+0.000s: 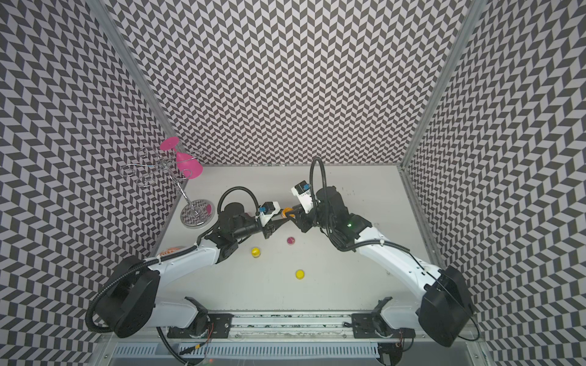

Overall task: Close the paint jar lid
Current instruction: Close the lid on the paint jar.

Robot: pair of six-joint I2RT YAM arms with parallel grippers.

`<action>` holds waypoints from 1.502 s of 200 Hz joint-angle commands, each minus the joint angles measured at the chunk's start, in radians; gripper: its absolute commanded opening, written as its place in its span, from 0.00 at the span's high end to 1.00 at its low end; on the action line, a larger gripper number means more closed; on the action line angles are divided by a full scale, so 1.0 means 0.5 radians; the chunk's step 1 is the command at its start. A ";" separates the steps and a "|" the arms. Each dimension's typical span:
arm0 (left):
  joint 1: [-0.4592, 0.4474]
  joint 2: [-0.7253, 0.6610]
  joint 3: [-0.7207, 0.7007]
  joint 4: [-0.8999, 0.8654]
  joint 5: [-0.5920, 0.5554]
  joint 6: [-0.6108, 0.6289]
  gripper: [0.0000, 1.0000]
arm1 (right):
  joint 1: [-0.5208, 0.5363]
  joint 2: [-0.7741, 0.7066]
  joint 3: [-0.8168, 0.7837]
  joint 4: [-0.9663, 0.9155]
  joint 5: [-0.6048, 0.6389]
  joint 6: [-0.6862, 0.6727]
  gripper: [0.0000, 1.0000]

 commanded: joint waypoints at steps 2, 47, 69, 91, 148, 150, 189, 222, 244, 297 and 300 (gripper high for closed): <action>-0.018 -0.017 0.054 0.104 0.137 0.021 0.71 | 0.015 0.056 0.033 0.078 0.011 0.000 0.72; -0.018 -0.018 0.055 0.107 0.206 0.026 0.72 | 0.015 0.085 0.042 0.088 0.060 -0.013 0.72; -0.018 -0.022 0.053 0.107 0.229 0.033 0.72 | 0.015 0.113 0.051 0.075 0.058 -0.022 0.72; -0.018 -0.022 0.057 0.102 0.223 0.047 0.72 | 0.015 0.145 0.058 0.056 -0.016 -0.037 0.72; 0.037 -0.089 0.035 0.152 0.183 0.038 0.72 | 0.015 0.251 0.088 -0.143 -0.178 -0.114 0.72; 0.040 -0.091 0.032 0.157 0.184 0.033 0.72 | 0.015 0.254 0.086 -0.147 -0.181 -0.116 0.72; 0.109 -0.097 0.024 0.230 0.211 -0.035 0.72 | 0.030 0.268 0.083 -0.176 -0.181 -0.137 0.72; 0.109 -0.103 0.019 0.258 0.214 -0.065 0.72 | 0.090 0.303 0.102 -0.161 -0.102 -0.122 0.72; 0.110 -0.136 -0.004 0.327 0.200 -0.118 0.72 | 0.105 0.308 0.065 -0.077 -0.076 -0.030 0.72; 0.121 -0.233 -0.048 0.511 -0.050 -0.315 0.73 | 0.174 0.300 -0.103 0.177 0.040 0.305 0.72; 0.123 -0.232 -0.048 0.517 -0.065 -0.326 0.74 | 0.182 0.302 -0.112 0.195 0.046 0.323 0.72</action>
